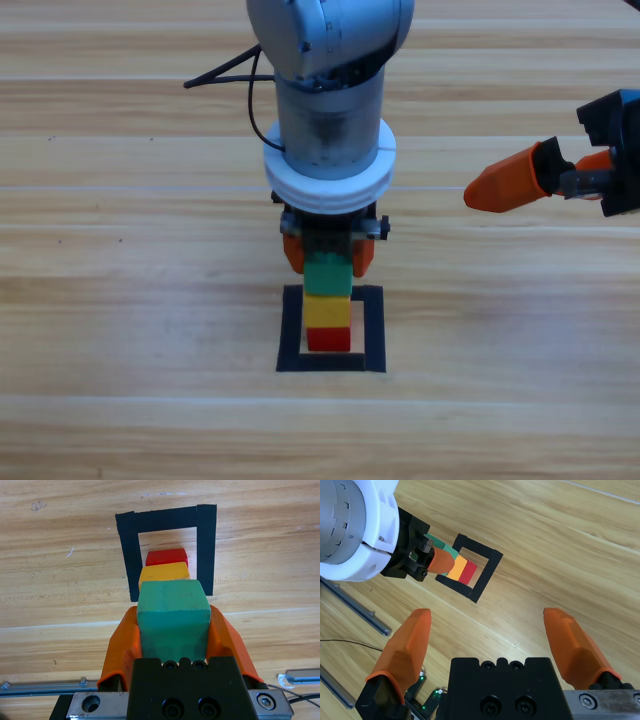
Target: Stack the blocks in the rectangular block: red at the bottom, yellow in the middle, green on top
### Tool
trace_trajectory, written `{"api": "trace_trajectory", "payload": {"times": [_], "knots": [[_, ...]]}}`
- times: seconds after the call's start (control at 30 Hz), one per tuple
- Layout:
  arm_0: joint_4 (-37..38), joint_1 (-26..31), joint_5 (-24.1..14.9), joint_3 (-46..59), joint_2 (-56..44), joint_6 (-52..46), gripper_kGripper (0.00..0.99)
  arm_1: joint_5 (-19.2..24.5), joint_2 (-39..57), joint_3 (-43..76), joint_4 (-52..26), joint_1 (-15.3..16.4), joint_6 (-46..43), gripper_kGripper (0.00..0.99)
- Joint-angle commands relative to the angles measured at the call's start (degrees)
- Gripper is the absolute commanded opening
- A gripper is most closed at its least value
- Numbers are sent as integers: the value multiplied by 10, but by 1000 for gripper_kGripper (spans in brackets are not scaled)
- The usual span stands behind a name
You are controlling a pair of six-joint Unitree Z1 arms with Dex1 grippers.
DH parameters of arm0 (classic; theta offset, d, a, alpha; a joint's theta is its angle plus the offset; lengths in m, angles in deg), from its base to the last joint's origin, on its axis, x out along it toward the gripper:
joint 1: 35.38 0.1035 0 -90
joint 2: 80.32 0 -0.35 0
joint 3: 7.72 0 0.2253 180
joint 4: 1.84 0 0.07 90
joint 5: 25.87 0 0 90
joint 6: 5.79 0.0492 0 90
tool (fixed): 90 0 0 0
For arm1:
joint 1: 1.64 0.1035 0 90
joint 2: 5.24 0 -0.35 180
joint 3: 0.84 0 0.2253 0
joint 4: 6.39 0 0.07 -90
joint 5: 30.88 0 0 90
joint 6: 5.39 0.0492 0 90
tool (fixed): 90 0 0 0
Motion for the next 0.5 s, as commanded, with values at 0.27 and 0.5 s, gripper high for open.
{"api": "trace_trajectory", "payload": {"times": [0.27, 0.5], "knots": [[-4, -11, -9, 12, 35, 1, 0, -16, -19, 18, -5, -16, 0, 990], [-1, -11, -9, 9, 30, 0, 236, -16, -19, 18, -5, -16, 0, 990]]}}
